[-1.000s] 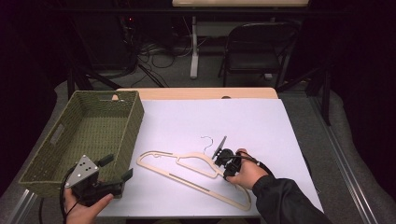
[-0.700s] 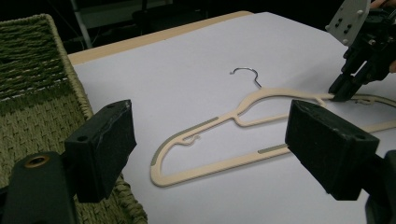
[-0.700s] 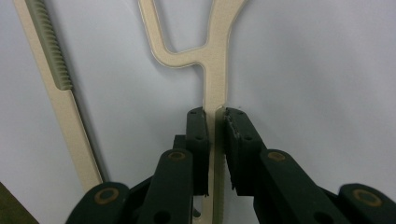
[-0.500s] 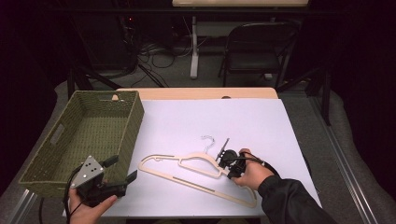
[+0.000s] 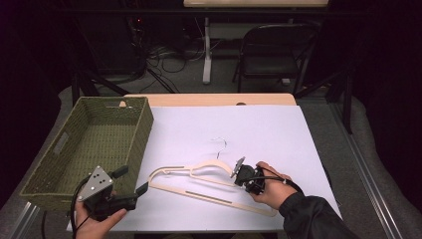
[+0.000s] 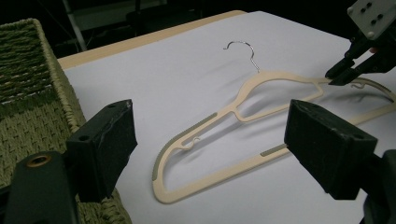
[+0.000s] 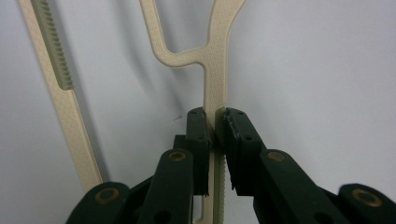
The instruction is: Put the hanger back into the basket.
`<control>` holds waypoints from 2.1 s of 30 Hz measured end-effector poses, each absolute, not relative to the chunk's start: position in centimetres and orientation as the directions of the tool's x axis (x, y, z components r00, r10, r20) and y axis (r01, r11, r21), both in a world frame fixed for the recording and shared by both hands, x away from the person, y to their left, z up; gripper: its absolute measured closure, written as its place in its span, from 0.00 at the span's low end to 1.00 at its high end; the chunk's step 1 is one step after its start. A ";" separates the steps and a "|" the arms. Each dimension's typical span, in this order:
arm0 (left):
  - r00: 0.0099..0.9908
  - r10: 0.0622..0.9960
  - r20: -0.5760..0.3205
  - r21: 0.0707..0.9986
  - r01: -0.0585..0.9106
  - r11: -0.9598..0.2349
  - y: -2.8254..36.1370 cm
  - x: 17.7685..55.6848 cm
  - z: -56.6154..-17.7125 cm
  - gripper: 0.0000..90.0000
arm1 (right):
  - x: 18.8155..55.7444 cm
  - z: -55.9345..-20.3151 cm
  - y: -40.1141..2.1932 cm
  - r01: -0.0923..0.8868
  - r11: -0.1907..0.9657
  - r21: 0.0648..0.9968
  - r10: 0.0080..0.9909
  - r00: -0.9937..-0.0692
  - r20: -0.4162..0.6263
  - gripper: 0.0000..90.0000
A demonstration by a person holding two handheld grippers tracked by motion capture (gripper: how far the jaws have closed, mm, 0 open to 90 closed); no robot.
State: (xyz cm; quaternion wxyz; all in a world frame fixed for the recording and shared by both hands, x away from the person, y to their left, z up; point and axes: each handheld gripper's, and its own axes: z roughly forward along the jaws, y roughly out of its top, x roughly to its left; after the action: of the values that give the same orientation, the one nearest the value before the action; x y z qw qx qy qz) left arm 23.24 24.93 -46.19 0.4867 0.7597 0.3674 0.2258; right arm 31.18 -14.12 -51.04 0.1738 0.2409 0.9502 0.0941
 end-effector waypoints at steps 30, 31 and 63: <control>0.749 0.662 0.006 0.868 0.325 -0.375 18.3 26.1 -45.7 0.25 | 27.7 -51.0 -16.5 0.191 0.936 0.297 0.340 -0.713 -0.613 0.89; 0.751 0.660 0.009 0.865 0.325 -0.382 18.2 26.3 -45.8 0.25 | 27.8 -51.1 -16.5 0.187 0.938 0.292 0.334 -0.712 -0.617 0.89; 0.804 0.592 -0.051 0.750 0.422 -0.509 14.4 34.8 -48.9 0.34 | 28.2 -51.3 -16.6 0.165 0.949 0.268 0.305 -0.694 -0.652 0.89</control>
State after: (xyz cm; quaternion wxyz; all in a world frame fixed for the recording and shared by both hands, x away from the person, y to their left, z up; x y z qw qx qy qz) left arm 34.84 14.42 -48.92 0.3985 0.8622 0.2940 0.1064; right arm 28.16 -16.55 -51.29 0.3694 0.1285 0.9155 0.0947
